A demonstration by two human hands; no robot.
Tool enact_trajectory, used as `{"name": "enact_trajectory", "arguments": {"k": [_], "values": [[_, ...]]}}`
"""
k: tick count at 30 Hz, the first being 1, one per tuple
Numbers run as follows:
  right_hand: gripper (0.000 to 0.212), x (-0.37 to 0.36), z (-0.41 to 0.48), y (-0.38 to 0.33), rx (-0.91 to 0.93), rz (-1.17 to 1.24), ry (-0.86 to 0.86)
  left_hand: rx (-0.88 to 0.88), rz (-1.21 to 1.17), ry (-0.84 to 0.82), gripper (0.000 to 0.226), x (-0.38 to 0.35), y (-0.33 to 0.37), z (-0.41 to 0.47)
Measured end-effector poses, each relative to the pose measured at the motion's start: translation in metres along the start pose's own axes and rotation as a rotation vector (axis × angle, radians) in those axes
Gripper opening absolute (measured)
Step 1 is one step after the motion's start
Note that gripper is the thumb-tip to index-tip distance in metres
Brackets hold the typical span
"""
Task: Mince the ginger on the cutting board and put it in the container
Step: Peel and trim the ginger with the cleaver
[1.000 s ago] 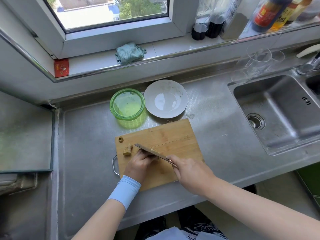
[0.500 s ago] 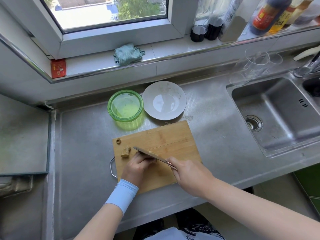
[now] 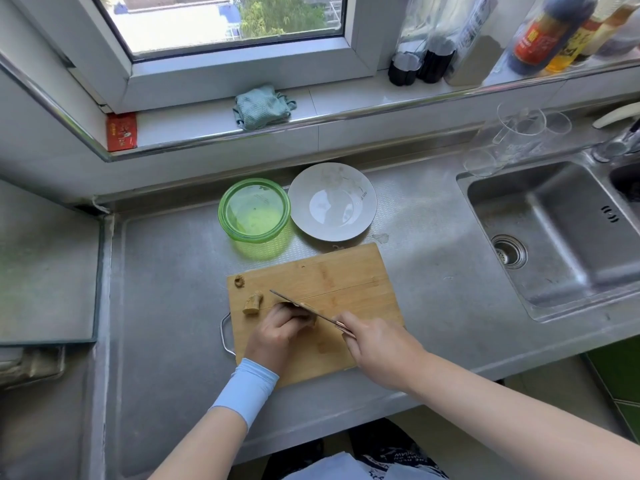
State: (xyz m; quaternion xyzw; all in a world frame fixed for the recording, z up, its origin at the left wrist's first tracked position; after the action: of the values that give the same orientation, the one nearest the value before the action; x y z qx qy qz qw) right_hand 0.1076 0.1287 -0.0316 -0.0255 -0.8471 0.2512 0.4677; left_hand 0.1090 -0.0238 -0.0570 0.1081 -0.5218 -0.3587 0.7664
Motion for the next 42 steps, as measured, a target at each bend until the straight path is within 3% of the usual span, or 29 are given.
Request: {"name": "enact_trajectory", "arguments": {"k": [13,19,25,29,32,35,37,42], "values": [[0.017,-0.011,0.020,0.007,-0.014,0.067,-0.066,0.018,-0.035,-0.016,0.018,-0.004,-0.004,-0.005],[0.002,-0.021,0.033,0.009,0.008,0.134,-0.044,0.005,-0.032,0.003,0.016,-0.003,-0.003,-0.007],[0.012,-0.010,0.040,0.024,-0.044,0.293,-0.043,-0.002,-0.015,0.002,0.014,0.001,0.005,-0.002],[0.023,0.016,0.040,0.029,-0.053,0.354,0.049,0.013,-0.011,0.012,0.006,0.008,0.013,0.007],[0.037,0.027,0.044,0.036,-0.041,0.196,0.097,0.117,-0.007,0.073,0.013,0.022,0.005,0.012],[0.045,0.025,0.050,0.040,-0.021,0.017,0.126,0.375,0.019,0.216,0.013,0.045,-0.024,0.020],[0.049,0.019,0.053,0.043,-0.017,-0.053,0.127,0.469,0.030,0.145,0.013,0.037,-0.038,0.028],[0.048,0.014,0.064,0.044,0.027,-0.157,0.135,0.582,0.090,-0.300,0.016,-0.016,-0.055,0.046]]}}
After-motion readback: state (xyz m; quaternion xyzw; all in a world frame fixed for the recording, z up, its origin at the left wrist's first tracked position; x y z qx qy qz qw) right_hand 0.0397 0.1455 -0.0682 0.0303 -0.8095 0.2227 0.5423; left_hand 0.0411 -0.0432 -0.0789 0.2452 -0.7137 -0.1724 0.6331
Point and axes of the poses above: each hand's wrist, its own z-axis towards the middle knuckle, its own x-axis out of the back of the hand, y = z × x, the point moved 10 cm from there along z, towards the middle knuckle, and after that the axes turned 5 degrees about y, right-handed, at the moved point
